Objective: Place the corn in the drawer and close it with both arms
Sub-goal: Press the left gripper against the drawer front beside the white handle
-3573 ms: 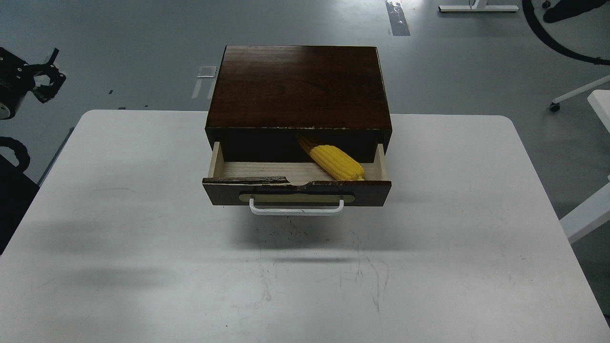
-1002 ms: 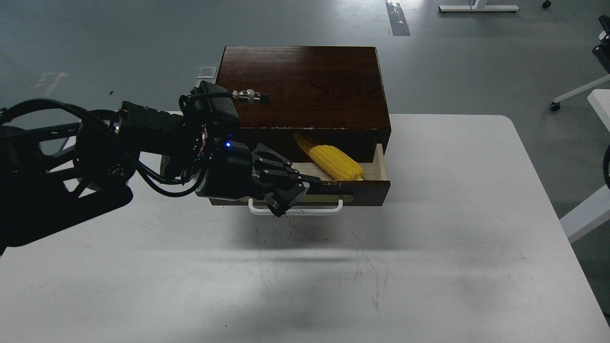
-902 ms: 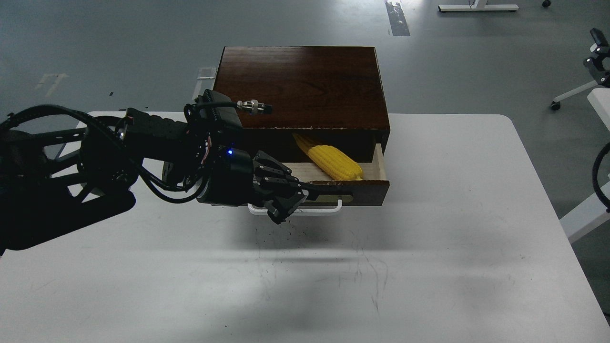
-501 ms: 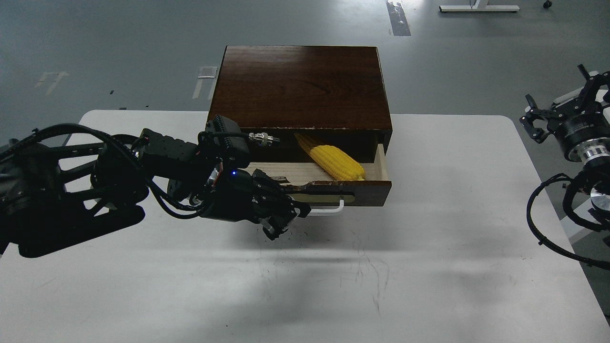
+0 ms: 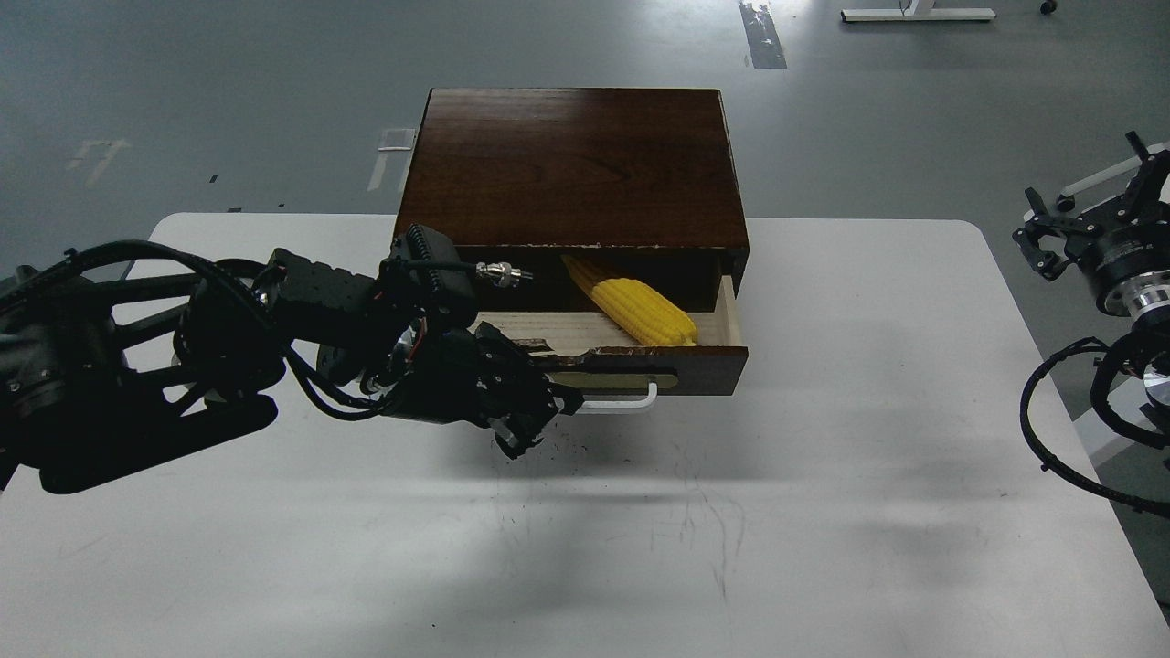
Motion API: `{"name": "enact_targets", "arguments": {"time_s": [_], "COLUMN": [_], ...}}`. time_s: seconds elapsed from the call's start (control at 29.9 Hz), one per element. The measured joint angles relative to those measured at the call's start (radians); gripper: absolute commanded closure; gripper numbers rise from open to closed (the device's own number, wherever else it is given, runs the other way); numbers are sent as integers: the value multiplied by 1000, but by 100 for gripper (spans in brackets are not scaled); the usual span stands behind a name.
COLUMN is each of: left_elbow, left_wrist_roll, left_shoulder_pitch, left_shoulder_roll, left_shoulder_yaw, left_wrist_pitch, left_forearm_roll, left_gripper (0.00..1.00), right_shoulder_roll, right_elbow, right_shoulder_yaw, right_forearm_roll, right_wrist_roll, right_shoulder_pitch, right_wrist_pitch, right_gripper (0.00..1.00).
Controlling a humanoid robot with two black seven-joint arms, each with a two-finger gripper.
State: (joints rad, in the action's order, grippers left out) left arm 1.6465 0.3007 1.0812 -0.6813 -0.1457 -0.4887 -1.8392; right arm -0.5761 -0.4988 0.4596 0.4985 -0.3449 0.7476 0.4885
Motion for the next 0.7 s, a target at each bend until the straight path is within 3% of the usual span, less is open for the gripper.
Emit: {"name": "enact_targets", "arguments": {"time_s": [0.7], "left_elbow": [32], "left_wrist_roll": [-6], "left_shoulder_pitch": [-3], "left_shoulder_roll": [13], "left_shoulder_yaw": [16], "left_wrist_pitch": [0], "left_forearm_roll": [-130], "left_gripper": [100], "right_shoulder_roll": [2], "right_elbow": [40], "right_shoulder_yaw": [-1], "right_forearm_roll": [-2], "right_wrist_roll": [3], "right_shoulder_pitch": [13], "right_wrist_pitch": [0], "right_gripper": [0]}}
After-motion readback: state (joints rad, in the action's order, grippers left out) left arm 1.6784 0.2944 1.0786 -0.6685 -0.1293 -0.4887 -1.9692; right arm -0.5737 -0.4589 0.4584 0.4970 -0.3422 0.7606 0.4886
